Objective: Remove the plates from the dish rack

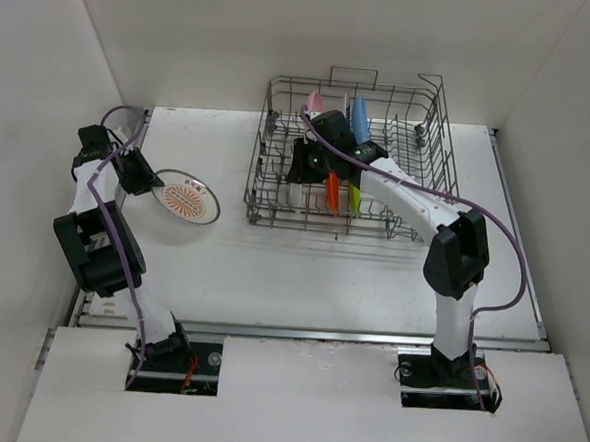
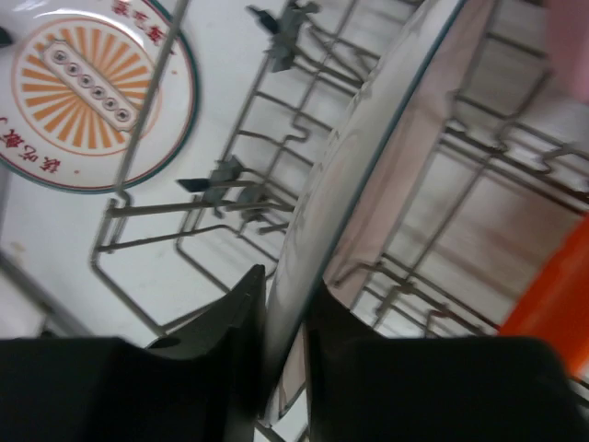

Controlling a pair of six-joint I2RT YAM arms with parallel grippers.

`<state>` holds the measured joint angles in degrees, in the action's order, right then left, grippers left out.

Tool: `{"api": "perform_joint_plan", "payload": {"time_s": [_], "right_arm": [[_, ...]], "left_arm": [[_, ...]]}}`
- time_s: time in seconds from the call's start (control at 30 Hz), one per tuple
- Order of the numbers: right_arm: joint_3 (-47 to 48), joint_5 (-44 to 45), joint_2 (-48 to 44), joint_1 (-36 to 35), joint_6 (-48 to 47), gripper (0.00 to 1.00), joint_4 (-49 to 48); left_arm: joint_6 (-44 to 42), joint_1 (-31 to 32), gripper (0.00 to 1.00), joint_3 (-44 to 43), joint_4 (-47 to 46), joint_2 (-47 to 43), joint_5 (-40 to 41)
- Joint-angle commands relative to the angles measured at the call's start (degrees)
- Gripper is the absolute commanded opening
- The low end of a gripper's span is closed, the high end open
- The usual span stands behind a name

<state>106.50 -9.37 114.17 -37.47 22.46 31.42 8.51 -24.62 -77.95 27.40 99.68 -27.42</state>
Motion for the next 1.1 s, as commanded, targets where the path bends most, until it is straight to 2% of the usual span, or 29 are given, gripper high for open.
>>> {"api": "perform_joint_plan", "payload": {"time_s": [0.0,0.03,0.1,0.27,0.43,0.57,0.77,0.93,1.07], "right_arm": [[3.5,0.9,-1.8,-0.4,0.7,0.20,-0.7],[3.5,1.5,-1.8,-0.4,0.7,0.08,-0.7],[2.9,2.3,-3.4,-0.4,0.7,0.00,-0.7],[4.1,5.1,-7.4,-0.9,0.7,0.00,1.0],[4.7,8.2,-12.7,-0.9,-0.5,0.00,1.0],[1.5,11.9,-15.6,-0.9,-2.5,0.00,-0.4],[2.0,12.4,-19.1,-0.9,-4.6,0.00,-1.0],[4.5,14.9,-19.9,-1.5,-4.6,0.00,-0.7],[3.6,14.9,-22.3,-3.9,-8.1,0.00,0.1]], "left_arm": [[-0.2,-0.3,0.20,-0.2,-3.1,1.1,-2.1],[-0.3,-0.3,0.22,-0.2,-2.5,1.7,-2.1],[0.3,-0.3,0.23,-0.2,-1.8,2.4,-1.3],[0.9,-0.3,0.33,-0.2,0.5,4.3,-0.3],[0.9,-0.3,0.49,-0.8,1.3,4.8,0.3],[1.5,-0.3,0.51,-0.8,1.3,4.8,1.0],[1.0,-0.3,0.51,-3.8,4.1,5.4,1.7],[0.5,-0.3,0.52,-7.6,5.5,-0.7,-0.1],[-1.9,0.4,0.60,-12.5,10.5,-6.2,-4.9]]}}
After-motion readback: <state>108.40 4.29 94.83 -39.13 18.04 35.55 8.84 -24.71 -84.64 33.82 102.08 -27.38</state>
